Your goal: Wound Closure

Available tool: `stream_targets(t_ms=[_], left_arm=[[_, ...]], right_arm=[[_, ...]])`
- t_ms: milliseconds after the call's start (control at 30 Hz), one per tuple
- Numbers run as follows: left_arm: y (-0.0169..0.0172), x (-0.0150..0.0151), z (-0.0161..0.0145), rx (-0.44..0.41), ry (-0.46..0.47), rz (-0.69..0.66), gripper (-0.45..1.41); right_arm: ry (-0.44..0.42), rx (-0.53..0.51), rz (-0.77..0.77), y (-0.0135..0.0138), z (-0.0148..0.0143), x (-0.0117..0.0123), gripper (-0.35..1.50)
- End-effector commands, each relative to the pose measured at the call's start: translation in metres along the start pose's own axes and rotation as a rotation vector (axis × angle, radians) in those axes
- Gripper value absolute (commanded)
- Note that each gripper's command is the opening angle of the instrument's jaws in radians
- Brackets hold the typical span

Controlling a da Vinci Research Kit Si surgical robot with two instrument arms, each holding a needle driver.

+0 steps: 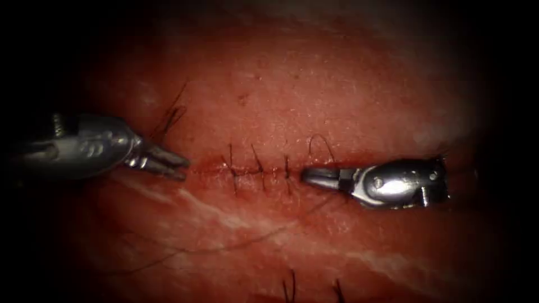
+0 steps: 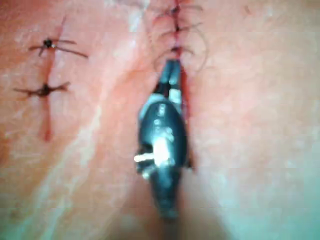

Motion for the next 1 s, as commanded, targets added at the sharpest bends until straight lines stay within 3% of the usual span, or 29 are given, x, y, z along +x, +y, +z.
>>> stream_targets(t_ms=[33, 267, 467, 500, 533, 600, 633, 800, 1000], left_arm=[[-0.0001, -0.0001, 0.0012, 0.007, 0.016, -0.002, -0.45], [-0.0004, 0.0014, 0.0018, 0.113, 0.058, -0.022, -0.45], [-0.0001, 0.0033, 0.0004, 0.196, 0.074, 0.000, -0.45], [0.0003, 0.0030, 0.0003, 0.200, 0.029, -0.019, 0.17], [0.0005, 0.0028, 0.0003, 0.199, 0.001, -0.055, 0.54], [0.0008, 0.0025, 0.0005, 0.210, -0.034, -0.100, 0.98], [0.0007, 0.0025, 0.0005, 0.218, -0.040, -0.107, 1.06], [0.0005, 0.0029, -0.0004, 0.230, -0.051, -0.144, 1.13], [0.0002, 0.0028, -0.0031, 0.220, -0.055, -0.157, 1.06]], right_arm=[[-0.005, 0.006, 0.001, -0.0013, 0.0005, -0.0013, -0.35], [-0.012, 0.012, 0.001, -0.0013, 0.0002, -0.0012, -0.35], [0.020, 0.007, 0.017, -0.0016, -0.0014, 0.0006, -0.35], [0.027, -0.008, 0.024, -0.0017, -0.0021, 0.0013, -0.35], [0.027, -0.012, 0.027, -0.0017, -0.0024, 0.0016, -0.35], [0.032, -0.016, 0.031, -0.0018, -0.0032, 0.0020, -0.35], [0.035, -0.016, 0.032, -0.0019, -0.0036, 0.0022, -0.35], [0.035, -0.043, 0.037, -0.0024, -0.0062, 0.0020, -0.35], [0.029, -0.073, 0.050, -0.0024, -0.0080, 0.0014, -0.30]])
